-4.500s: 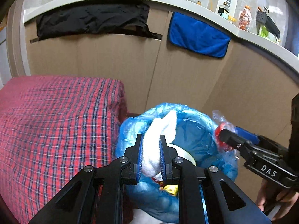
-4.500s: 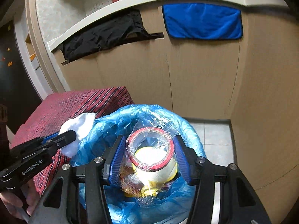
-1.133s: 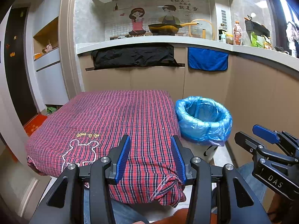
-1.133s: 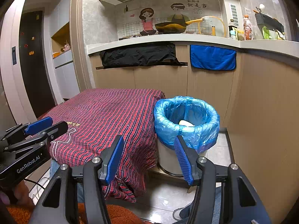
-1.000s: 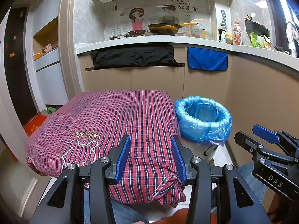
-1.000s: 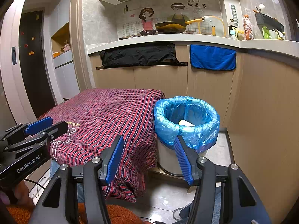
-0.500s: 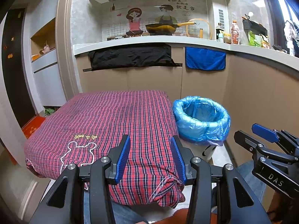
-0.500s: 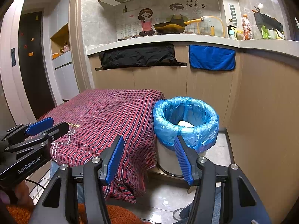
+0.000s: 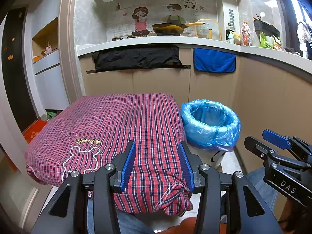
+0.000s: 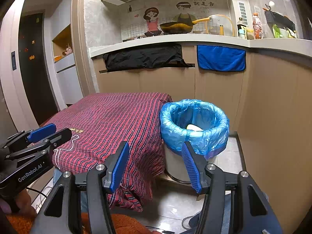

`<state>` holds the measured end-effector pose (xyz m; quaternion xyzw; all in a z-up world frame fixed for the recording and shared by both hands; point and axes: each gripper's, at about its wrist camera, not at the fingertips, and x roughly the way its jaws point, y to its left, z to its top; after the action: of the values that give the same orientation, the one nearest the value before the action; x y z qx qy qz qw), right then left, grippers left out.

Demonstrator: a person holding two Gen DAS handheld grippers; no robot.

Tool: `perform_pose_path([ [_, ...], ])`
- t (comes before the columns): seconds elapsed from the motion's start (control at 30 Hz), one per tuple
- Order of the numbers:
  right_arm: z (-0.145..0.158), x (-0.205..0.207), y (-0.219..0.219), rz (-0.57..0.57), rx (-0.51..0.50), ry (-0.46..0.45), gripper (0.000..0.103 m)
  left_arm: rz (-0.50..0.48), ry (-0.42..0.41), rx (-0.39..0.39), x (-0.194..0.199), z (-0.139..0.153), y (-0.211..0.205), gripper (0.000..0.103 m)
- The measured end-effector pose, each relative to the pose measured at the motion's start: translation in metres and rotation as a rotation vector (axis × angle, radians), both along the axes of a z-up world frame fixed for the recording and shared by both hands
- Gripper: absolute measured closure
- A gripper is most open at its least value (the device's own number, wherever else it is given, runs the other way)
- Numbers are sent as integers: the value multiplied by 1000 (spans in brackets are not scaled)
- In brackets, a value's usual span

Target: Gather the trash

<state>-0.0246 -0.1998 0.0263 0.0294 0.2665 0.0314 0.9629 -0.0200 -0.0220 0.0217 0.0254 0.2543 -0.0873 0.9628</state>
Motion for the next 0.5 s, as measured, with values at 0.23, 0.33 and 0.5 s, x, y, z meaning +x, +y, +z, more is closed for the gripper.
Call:
perform_pose_path([
  [0.23,0,0,-1,-2,-3,-1,50,-1,1,-1,0,0,0,57],
  [0.33,0,0,-1,-7,-4,-2,50,-4,4,-1,1,-1,0,57],
  [0.5,0,0,-1,-8,-6,-4,50,-3,5,-5,2,-2,1,57],
])
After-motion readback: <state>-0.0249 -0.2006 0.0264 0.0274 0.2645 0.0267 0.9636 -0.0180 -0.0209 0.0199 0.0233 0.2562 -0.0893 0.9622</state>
